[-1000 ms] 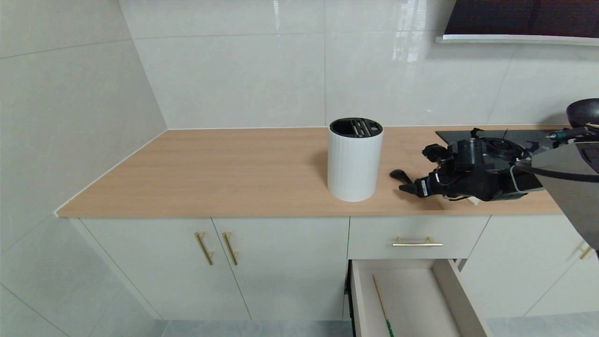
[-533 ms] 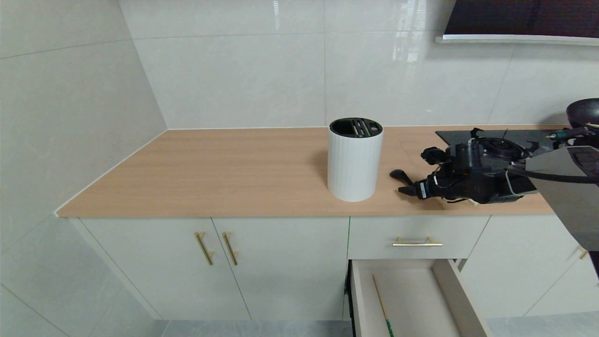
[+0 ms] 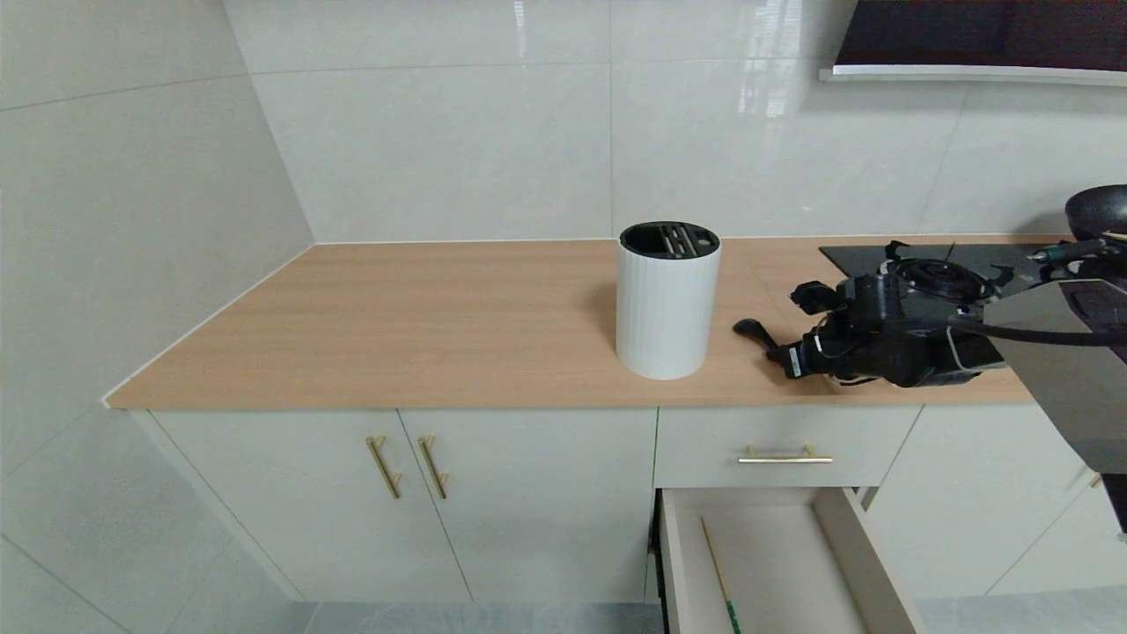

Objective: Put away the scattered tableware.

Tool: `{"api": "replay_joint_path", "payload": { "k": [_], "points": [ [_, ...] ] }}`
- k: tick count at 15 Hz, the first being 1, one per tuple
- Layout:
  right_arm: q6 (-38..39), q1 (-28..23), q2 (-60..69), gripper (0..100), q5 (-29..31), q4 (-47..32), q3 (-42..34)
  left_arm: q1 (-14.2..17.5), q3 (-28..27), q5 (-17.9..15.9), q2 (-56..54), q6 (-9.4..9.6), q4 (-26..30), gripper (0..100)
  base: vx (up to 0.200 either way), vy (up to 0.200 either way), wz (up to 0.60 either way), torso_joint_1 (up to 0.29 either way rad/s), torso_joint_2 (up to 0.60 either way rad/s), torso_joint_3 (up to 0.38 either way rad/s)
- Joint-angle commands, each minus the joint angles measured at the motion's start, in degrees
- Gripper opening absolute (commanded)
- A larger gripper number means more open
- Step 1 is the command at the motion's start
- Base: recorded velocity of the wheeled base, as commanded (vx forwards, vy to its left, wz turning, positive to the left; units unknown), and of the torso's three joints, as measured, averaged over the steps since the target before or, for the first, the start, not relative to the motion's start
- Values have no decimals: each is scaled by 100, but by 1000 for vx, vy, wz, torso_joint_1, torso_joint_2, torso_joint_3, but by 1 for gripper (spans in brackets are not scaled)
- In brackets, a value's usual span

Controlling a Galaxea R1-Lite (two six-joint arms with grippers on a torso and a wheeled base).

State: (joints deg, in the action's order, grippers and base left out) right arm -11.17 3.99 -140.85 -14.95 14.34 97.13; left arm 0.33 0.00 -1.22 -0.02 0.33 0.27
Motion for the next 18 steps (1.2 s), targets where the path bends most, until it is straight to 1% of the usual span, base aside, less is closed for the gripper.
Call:
{"api": "replay_joint_path", "payload": {
  "k": [1, 5, 7, 8, 10, 11, 13, 14, 15, 17, 18],
  "points": [
    [-17, 14, -74, 0, 9, -19, 7, 2, 0, -1, 2, 2, 0, 100, 0, 0, 0, 0, 0, 0],
    [-8, 14, -74, 0, 27, -19, 78, 2, 0, -1, 2, 2, 0, 100, 0, 0, 0, 0, 0, 0],
    [27, 14, 75, 0, 352, -63, 130, 2, 0, -1, 2, 2, 0, 100, 0, 0, 0, 0, 0, 0],
    [115, -3, 260, 0, 457, -98, 113, 2, 0, -1, 2, 2, 0, 100, 0, 0, 0, 0, 0, 0],
    [563, -29, 752, 0, 466, -300, -10, 2, 0, -1, 2, 2, 0, 100, 0, 0, 0, 0, 0, 0],
    [642, -47, 910, 0, 475, -388, -63, 2, 0, -1, 2, 2, 0, 100, 0, 0, 0, 0, 0, 0],
    [915, -214, 1569, 0, 747, -792, -344, 2, 0, -1, 2, 2, 0, 100, 0, 0, 0, 0, 0, 0],
    [1231, -232, 1815, 0, 871, -924, -573, 2, 0, -1, 2, 2, 0, 100, 0, 0, 0, 0, 0, 0],
    [1495, -232, 1974, 0, 888, -941, -863, 2, 0, -1, 2, 2, 0, 100, 0, 0, 0, 0, 0, 0],
    [1609, -232, 2246, 0, 888, -915, -1452, 2, 0, -1, 2, 2, 0, 100, 0, 0, 0, 0, 0, 0],
    [1609, -214, 2677, 0, 976, -845, -2155, 2, 0, -1, 2, 2, 0, 100, 0, 0, 0, 0, 0, 0]
  ]
}}
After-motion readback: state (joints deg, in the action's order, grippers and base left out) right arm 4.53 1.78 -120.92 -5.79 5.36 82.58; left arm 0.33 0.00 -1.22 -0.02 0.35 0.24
